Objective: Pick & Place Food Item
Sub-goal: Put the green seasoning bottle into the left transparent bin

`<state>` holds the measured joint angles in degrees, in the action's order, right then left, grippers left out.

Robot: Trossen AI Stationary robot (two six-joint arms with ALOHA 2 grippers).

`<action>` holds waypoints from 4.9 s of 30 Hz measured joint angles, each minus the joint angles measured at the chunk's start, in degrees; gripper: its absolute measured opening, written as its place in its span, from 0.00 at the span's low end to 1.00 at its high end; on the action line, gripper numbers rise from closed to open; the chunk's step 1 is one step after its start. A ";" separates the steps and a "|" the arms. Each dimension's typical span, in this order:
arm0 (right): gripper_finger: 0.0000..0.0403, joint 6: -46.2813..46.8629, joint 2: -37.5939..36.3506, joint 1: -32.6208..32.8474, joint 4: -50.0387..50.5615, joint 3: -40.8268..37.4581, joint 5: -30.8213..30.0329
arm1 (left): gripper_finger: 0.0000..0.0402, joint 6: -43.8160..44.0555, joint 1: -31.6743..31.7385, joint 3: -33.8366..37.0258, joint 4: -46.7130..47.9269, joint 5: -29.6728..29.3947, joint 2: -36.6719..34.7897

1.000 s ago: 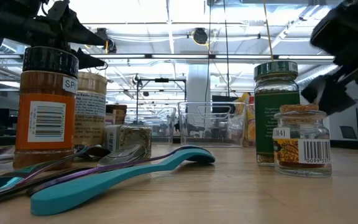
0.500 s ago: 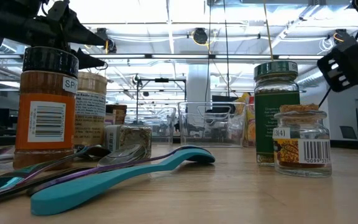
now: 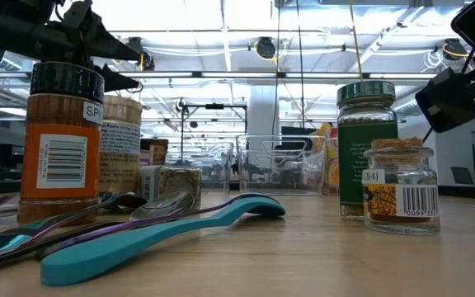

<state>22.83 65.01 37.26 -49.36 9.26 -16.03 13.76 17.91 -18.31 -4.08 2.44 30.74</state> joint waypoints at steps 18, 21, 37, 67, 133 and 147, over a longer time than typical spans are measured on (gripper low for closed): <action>0.69 8.81 21.65 0.00 -8.14 0.20 -2.05 | 0.96 0.00 -0.02 0.00 -0.02 0.00 0.00; 0.69 6.05 27.23 0.00 -11.05 1.69 -3.41 | 0.95 0.00 -0.02 0.00 -0.02 0.00 0.00; 0.69 -2.58 48.69 0.50 -12.07 17.57 -16.78 | 0.94 0.00 0.00 0.02 -0.04 0.00 0.00; 0.69 -3.60 48.96 -6.95 -15.94 17.86 -19.67 | 0.95 0.00 0.00 0.02 -0.03 0.00 0.00; 0.47 -20.72 14.96 -15.51 -14.64 17.86 -7.22 | 0.94 0.00 0.00 0.02 -0.02 0.00 0.00; 0.47 -14.08 14.97 -21.90 -3.69 18.38 -0.07 | 0.95 2.86 -0.06 0.02 -5.99 0.14 0.14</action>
<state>8.76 79.99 15.36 -53.05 27.64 -16.10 16.62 17.85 -18.28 -10.07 2.58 30.88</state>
